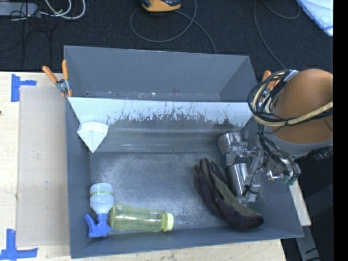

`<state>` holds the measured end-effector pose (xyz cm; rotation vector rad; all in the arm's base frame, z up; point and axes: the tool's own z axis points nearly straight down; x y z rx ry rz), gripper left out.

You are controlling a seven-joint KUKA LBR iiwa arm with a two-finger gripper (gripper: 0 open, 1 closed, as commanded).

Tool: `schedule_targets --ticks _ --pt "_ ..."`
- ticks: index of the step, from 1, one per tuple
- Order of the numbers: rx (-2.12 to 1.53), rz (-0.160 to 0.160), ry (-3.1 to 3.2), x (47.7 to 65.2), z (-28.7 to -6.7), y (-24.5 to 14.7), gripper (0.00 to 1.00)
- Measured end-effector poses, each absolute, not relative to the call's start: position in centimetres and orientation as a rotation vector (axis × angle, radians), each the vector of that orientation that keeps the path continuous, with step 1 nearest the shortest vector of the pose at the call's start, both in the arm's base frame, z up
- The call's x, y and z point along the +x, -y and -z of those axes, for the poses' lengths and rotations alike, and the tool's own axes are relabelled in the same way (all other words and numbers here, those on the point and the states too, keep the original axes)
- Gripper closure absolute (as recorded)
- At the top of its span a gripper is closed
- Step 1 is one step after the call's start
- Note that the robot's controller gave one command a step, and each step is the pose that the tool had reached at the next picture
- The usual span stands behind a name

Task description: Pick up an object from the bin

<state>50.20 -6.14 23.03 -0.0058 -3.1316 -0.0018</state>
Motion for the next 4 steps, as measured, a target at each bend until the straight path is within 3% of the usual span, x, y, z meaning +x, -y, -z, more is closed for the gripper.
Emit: schedule_targets --ticks 1,2,3,4 --pt "-0.002 0.0 3.14 50.3 -23.5 6.1 0.0" --pt "-0.16 0.001 3.136 49.3 -17.5 5.9 0.0" --pt "-0.495 0.0 3.094 47.6 -15.8 4.9 0.0" --pt "-0.526 0.0 3.093 47.2 -14.0 7.7 0.0"
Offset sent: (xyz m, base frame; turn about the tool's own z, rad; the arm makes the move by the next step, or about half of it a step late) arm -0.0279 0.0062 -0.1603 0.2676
